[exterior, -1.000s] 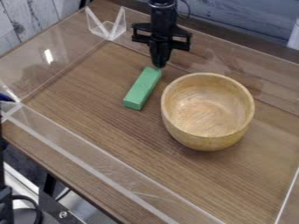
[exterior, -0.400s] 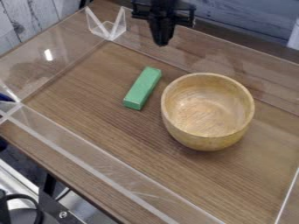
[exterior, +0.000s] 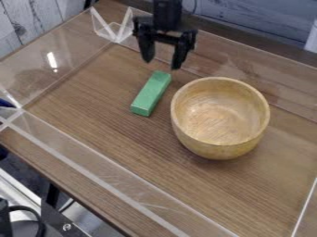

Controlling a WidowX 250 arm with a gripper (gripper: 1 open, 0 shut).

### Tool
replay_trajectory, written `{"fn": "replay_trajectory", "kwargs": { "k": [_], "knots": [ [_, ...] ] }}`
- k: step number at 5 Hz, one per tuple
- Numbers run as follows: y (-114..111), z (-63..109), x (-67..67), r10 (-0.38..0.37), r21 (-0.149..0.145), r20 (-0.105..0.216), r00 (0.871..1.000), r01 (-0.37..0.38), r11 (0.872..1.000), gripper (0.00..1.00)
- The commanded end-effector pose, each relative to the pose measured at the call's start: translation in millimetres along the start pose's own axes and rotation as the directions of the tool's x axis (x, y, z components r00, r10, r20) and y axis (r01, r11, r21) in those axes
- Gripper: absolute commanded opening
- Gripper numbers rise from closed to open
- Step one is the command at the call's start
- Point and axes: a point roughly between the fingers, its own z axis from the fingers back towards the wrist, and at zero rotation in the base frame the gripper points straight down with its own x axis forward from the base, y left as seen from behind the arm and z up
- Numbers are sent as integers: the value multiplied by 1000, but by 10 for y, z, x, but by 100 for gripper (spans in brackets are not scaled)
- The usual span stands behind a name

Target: Put the green block in the brown bowl

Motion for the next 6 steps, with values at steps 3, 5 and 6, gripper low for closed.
{"fn": "replay_trajectory", "kwargs": {
  "k": [3,5,6],
  "knots": [
    [117,-177,-25,17,55,-21,1000,-16,998,100],
    [125,-194,-33,29,54,-31,999,-27,998,0],
    [115,-100,-38,34,42,-25,999,-33,999,0]
  ]
}}
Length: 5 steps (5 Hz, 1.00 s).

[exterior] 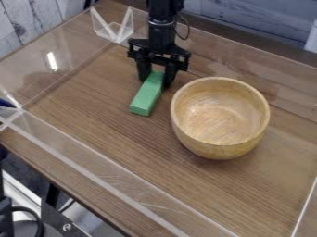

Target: Put the green block in the brown bowl

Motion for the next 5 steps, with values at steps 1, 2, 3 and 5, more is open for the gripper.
{"fn": "replay_trajectory", "kwargs": {
  "k": [1,2,3,5],
  "knots": [
    [40,294,60,17,-12,66,998,-17,1000,0],
    [37,385,45,23,-24,71,997,-21,999,0],
    [33,480,30,28,-38,76,997,-26,999,0],
    [-104,1018,-30,25,-97,141,990,-12,995,0]
  ]
}}
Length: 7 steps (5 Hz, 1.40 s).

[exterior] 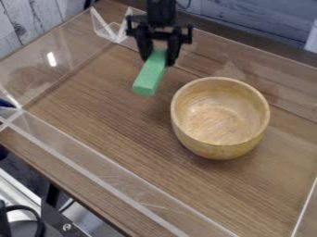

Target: Put the green block in the brown bowl

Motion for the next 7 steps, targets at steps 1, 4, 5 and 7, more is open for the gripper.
{"fn": "replay_trajectory", "kwargs": {
  "k": [1,4,5,7],
  "knots": [
    [-170,505,11,-35,-41,107,994,40,998,0],
    [-682,610,-432,-199,-85,81,977,205,975,0],
    [-854,518,-530,-251,-90,63,966,256,963,0],
    [-1157,231,-603,-324,-85,28,945,326,942,0]
  ]
}}
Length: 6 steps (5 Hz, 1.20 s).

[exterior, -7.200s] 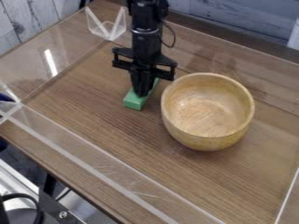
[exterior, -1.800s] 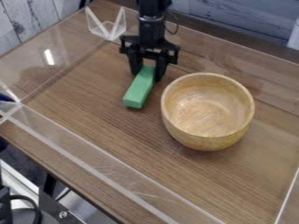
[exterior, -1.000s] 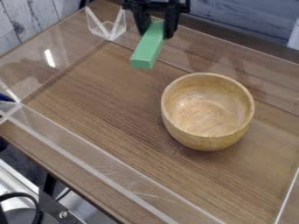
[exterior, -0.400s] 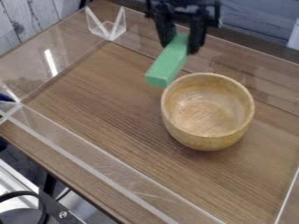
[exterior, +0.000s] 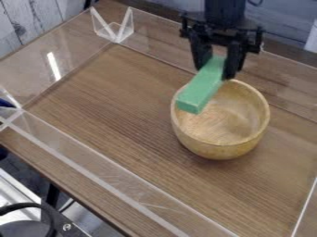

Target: Put the green block in the brown bowl

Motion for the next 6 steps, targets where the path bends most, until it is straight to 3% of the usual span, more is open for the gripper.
{"fn": "replay_trajectory", "kwargs": {
  "k": [1,3,6],
  "knots": [
    [-75,-39,21,-30,1,25,999,30,1000,0],
    [-116,-411,22,-53,16,-4,999,53,998,0],
    [-64,-560,53,-54,16,-11,998,54,998,0]
  ]
}}
